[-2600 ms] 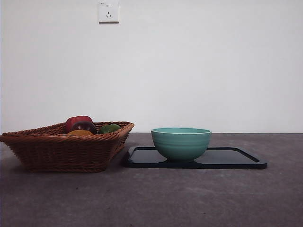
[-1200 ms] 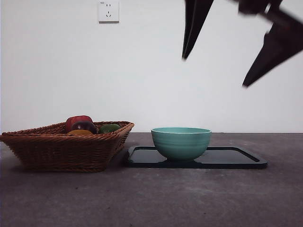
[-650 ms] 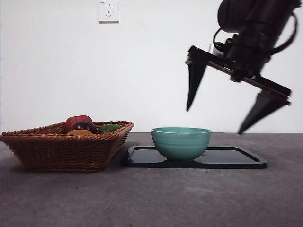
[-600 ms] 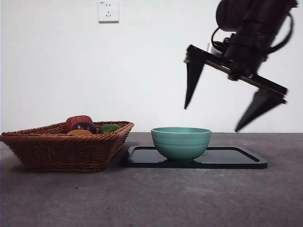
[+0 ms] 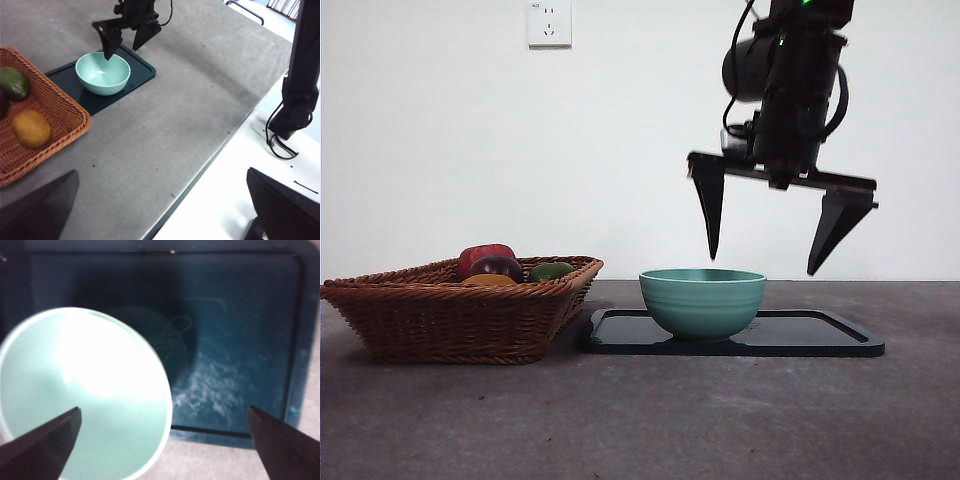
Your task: Pick up the wifruite, put it on the bowl, pick up the plate, put it on desk
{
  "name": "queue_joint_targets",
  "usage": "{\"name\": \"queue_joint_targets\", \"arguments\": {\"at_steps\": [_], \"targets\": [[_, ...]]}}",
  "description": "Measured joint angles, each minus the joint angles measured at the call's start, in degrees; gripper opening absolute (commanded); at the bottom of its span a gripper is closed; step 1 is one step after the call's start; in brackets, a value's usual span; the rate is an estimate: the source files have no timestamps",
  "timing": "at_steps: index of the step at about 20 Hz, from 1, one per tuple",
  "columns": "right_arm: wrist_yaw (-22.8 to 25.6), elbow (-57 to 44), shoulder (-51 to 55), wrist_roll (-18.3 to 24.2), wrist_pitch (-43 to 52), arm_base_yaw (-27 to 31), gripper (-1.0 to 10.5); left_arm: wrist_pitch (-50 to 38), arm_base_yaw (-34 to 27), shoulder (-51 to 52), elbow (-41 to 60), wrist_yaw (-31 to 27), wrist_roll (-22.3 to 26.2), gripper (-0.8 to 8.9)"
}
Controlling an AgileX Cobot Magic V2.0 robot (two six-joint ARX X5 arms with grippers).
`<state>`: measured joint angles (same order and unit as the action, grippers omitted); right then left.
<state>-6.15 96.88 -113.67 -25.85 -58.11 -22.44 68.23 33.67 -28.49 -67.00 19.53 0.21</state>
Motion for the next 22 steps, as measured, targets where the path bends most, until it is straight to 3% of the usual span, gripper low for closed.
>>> {"name": "queue_joint_targets", "arguments": {"at_steps": [4, 6, 9, 15, 22], "targets": [[0.4, 0.0, -3.5, 0.5, 0.0, 0.0, 3.7, 0.0, 0.0, 0.0, 0.0, 0.0, 0.3, 6.93], [0.4, 0.0, -4.2, 1.0, 0.5, 0.0, 1.6, 0.1, 0.0, 0.0, 0.0, 0.0, 0.3, 6.93], [1.9, 0.0, -4.2, 1.9, 1.0, -0.4, 0.1, 0.1, 0.0, 0.0, 0.0, 0.0, 0.3, 6.93], [3.3, 0.0, -3.2, 2.2, 1.2, -0.6, 0.1, 0.1, 0.0, 0.0, 0.0, 0.0, 0.3, 6.93], [4.6, 0.1, 8.2, 5.1, -5.8, -0.8, 0.1, 0.1, 0.0, 0.0, 0.0, 0.0, 0.3, 6.93]]}}
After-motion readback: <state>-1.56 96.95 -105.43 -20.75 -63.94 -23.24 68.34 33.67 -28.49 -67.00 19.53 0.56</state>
